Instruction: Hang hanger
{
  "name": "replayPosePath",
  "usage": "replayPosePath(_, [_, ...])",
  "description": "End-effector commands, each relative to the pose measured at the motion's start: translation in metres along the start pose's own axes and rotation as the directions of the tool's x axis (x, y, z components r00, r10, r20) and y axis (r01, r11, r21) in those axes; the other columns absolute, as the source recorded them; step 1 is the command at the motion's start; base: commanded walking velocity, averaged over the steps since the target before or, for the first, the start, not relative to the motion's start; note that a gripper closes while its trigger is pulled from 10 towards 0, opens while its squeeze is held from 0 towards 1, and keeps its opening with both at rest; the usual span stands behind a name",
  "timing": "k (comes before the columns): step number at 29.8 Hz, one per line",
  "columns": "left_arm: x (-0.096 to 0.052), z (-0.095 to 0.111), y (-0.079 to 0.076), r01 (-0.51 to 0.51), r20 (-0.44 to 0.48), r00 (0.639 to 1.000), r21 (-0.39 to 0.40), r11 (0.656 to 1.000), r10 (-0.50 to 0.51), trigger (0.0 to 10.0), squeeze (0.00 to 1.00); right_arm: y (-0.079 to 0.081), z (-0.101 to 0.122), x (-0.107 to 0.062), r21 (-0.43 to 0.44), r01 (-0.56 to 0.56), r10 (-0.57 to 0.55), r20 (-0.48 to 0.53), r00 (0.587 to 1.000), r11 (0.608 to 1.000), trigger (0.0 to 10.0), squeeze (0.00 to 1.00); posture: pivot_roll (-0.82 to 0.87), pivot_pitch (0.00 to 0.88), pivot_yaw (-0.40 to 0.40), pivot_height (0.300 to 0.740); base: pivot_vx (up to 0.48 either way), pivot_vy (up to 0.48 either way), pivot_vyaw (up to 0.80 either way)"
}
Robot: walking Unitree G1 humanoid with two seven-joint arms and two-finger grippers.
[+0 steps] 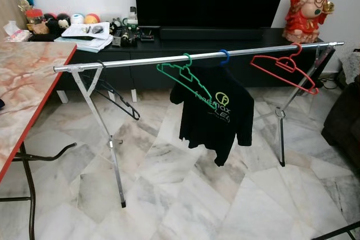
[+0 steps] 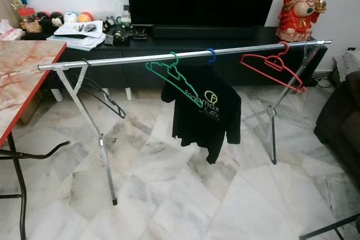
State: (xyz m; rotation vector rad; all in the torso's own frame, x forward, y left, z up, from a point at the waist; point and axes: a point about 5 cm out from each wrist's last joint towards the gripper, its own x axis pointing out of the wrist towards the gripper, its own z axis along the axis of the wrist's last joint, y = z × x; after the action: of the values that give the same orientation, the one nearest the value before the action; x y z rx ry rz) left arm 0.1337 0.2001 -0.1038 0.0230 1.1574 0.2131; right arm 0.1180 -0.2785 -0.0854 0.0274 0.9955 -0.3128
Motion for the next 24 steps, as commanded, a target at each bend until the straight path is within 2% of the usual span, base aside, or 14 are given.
replayPosePath(1, [-0.001, -0.01, -0.011, 0.042, -0.038, 0.998, 0.031, 0.999, -0.041, 10.0, 0.0, -0.006, -0.007, -0.002, 0.023, 0.019, -0.018, -0.02, 1.0, 1.0, 10.0, 0.0, 0.05, 0.0, 0.019, 0.74, 0.0, 0.0, -0.76])
replayPosePath(9, [-0.001, -0.008, -0.002, 0.029, -0.027, 0.999, 0.034, 0.999, -0.028, 10.0, 0.0, -0.005, -0.019, -0.005, 0.052, 0.008, -0.005, -0.05, 0.999, 0.999, 10.0, 0.0, 0.05, 0.0, 0.008, 0.74, 0.0, 0.0, -0.76])
replayPosePath(10, [-0.001, -0.008, 0.0, 0.024, -0.022, 0.999, 0.032, 0.999, -0.023, 10.0, 0.0, -0.001, -0.019, -0.005, 0.053, 0.002, 0.001, -0.048, 0.999, 0.999, 10.0, 0.0, 0.06, 0.0, 0.009, 0.74, 0.0, 0.0, -0.76])
replayPosePath(12, [0.0, -0.005, 0.003, 0.013, -0.015, 1.0, 0.036, 0.999, -0.013, 10.0, 0.0, 0.014, -0.018, -0.003, 0.037, -0.027, 0.029, -0.039, 0.999, 0.999, 10.0, 0.0, 0.07, 0.0, 0.022, 0.74, 0.0, 0.0, -0.76])
replayPosePath(15, [0.0, -0.003, 0.006, 0.012, -0.012, 1.0, 0.069, 0.998, -0.011, 10.0, 0.0, 0.02, -0.018, -0.002, 0.04, -0.037, 0.039, -0.037, 0.999, 0.999, 10.0, 0.0, 0.06, 0.0, 0.05, 0.74, 0.0, -0.099, -0.75])
replayPosePath(19, [0.0, -0.003, 0.006, 0.012, -0.017, 1.0, 0.079, 0.997, -0.01, 10.0, 0.0, 0.021, -0.018, -0.002, 0.056, -0.034, 0.036, -0.027, 0.999, 0.998, 10.0, 0.0, 0.04, 0.0, 0.062, 0.74, 0.0, -0.339, -0.75])
replayPosePath(24, [0.0, -0.003, 0.006, 0.016, -0.016, 1.0, 0.071, 0.997, -0.015, 10.0, 0.0, 0.02, -0.019, -0.002, 0.07, -0.022, 0.024, -0.033, 0.999, 0.997, 10.0, 0.0, 0.04, 0.0, 0.04, 0.74, 0.0, 0.0, -0.75])
